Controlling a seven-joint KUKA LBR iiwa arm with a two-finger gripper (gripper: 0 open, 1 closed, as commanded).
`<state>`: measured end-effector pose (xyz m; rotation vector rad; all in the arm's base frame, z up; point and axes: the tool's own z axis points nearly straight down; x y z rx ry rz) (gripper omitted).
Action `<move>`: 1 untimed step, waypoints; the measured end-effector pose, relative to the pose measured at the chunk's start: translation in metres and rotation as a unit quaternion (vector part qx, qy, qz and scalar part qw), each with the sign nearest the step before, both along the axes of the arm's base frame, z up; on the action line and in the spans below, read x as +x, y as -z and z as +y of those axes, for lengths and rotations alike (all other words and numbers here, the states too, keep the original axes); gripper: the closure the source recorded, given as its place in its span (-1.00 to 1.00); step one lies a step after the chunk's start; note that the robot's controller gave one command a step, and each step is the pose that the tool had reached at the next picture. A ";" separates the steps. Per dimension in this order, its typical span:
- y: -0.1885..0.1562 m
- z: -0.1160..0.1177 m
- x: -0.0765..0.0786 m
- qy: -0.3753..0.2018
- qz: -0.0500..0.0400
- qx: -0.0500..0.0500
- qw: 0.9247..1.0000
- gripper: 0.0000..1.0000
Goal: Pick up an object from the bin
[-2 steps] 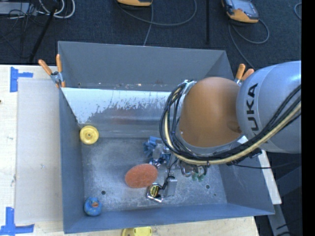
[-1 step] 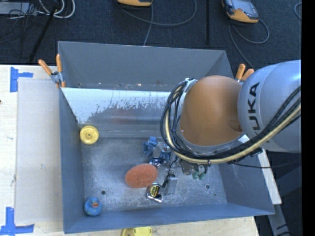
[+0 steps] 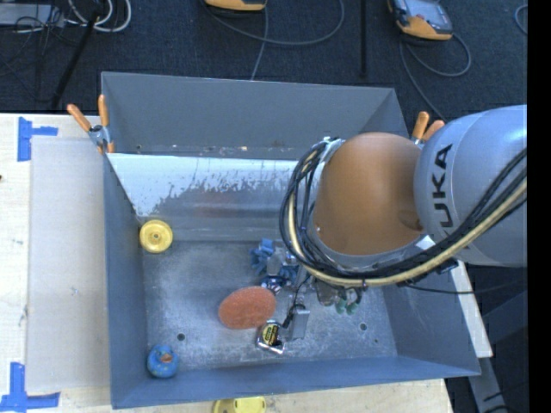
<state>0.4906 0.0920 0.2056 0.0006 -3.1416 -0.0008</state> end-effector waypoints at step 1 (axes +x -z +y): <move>0.052 0.001 0.003 -0.023 0.002 -0.001 1.000 -1.00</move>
Offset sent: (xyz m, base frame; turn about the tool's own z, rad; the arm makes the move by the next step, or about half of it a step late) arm 0.0531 0.0334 -0.0798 -0.1887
